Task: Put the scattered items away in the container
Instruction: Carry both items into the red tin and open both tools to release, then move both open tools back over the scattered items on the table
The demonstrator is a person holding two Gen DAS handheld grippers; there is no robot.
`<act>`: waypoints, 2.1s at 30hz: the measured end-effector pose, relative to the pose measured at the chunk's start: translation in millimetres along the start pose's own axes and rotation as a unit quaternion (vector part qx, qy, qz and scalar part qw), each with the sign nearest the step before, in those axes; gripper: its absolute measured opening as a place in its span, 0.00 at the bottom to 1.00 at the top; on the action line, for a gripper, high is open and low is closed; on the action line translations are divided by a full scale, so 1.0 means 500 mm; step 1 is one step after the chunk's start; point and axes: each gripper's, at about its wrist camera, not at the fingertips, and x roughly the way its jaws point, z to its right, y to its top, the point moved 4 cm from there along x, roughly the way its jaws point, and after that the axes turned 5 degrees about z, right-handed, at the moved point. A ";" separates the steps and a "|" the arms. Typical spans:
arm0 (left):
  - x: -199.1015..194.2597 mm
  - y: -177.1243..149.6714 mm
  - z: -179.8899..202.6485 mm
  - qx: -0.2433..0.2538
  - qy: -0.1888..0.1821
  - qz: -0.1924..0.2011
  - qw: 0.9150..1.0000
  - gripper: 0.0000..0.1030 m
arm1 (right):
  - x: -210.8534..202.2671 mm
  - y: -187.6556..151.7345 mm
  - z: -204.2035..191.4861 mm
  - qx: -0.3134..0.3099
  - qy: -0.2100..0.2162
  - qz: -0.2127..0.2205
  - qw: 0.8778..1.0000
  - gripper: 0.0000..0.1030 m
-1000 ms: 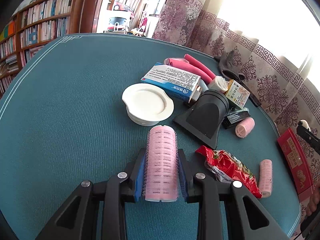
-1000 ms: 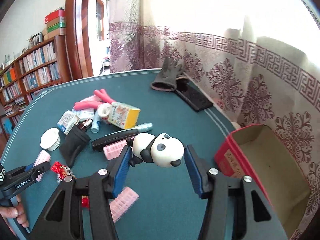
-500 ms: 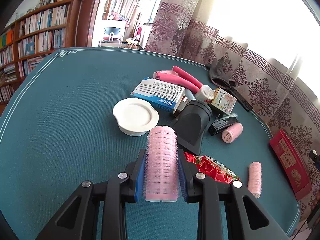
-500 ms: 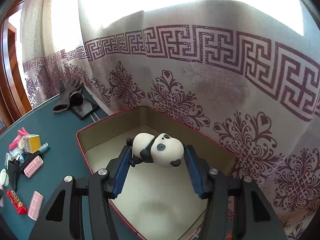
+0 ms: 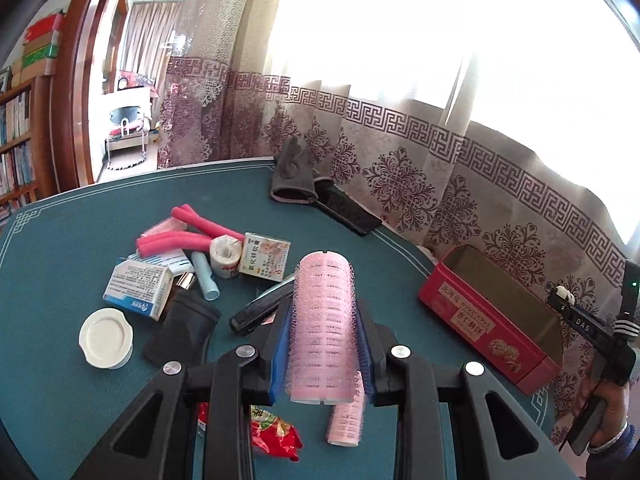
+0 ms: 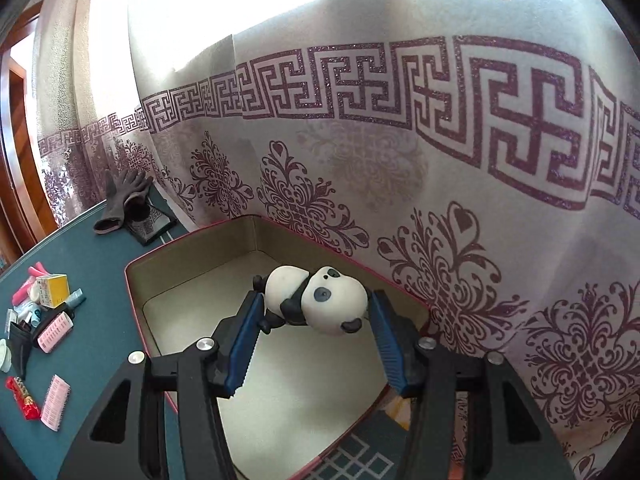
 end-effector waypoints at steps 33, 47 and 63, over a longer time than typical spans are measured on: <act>0.243 0.084 0.370 0.079 -0.120 -0.020 0.989 1.00 | -0.015 0.032 0.058 0.000 0.040 0.025 0.999 0.79; 0.148 0.029 0.154 0.022 -0.002 -0.039 0.999 1.00 | -0.058 0.007 0.007 -0.002 0.061 0.025 0.998 0.81; 0.013 -0.069 -0.108 -0.049 0.128 -0.051 0.989 1.00 | -0.084 -0.026 -0.192 -0.052 0.162 0.009 0.985 0.84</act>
